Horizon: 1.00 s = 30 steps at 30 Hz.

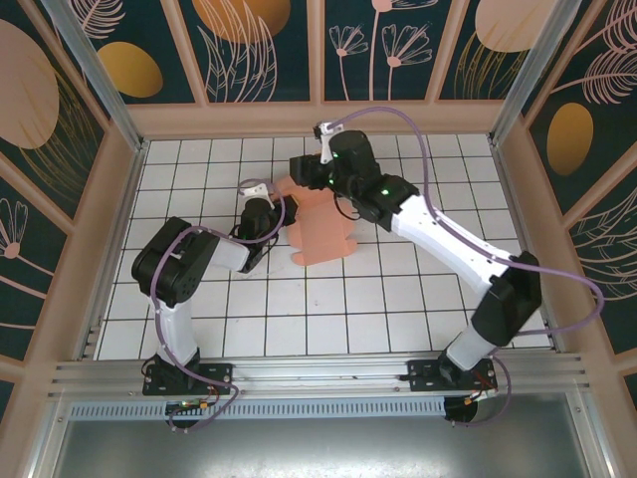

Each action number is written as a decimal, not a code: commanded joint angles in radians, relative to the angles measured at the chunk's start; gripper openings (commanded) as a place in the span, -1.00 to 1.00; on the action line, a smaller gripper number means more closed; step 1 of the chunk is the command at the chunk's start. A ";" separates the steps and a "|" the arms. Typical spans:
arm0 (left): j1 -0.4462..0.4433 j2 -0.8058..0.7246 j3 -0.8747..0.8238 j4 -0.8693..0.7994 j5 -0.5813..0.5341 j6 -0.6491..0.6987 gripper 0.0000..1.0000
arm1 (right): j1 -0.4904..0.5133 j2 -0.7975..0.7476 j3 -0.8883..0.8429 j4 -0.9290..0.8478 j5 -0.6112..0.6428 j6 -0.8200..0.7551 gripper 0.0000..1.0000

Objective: Fold the paper box

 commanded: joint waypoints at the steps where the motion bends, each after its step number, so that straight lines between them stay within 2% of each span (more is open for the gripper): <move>1: -0.003 -0.042 0.001 -0.056 -0.057 0.013 -1.00 | 0.011 0.063 0.103 -0.177 0.056 0.067 0.16; 12: -0.002 -0.062 -0.017 -0.052 -0.073 0.024 -1.00 | -0.010 0.183 0.200 -0.297 0.110 0.130 0.07; 19: -0.003 -0.064 -0.022 -0.047 -0.071 0.025 -1.00 | -0.014 0.215 0.223 -0.297 0.131 0.148 -0.03; 21: -0.004 -0.065 -0.023 -0.048 -0.072 0.025 -1.00 | -0.015 0.224 0.229 -0.289 0.121 0.151 -0.10; 30: -0.003 -0.070 -0.031 -0.046 -0.073 0.030 -1.00 | -0.020 0.251 0.257 -0.289 0.117 0.171 -0.70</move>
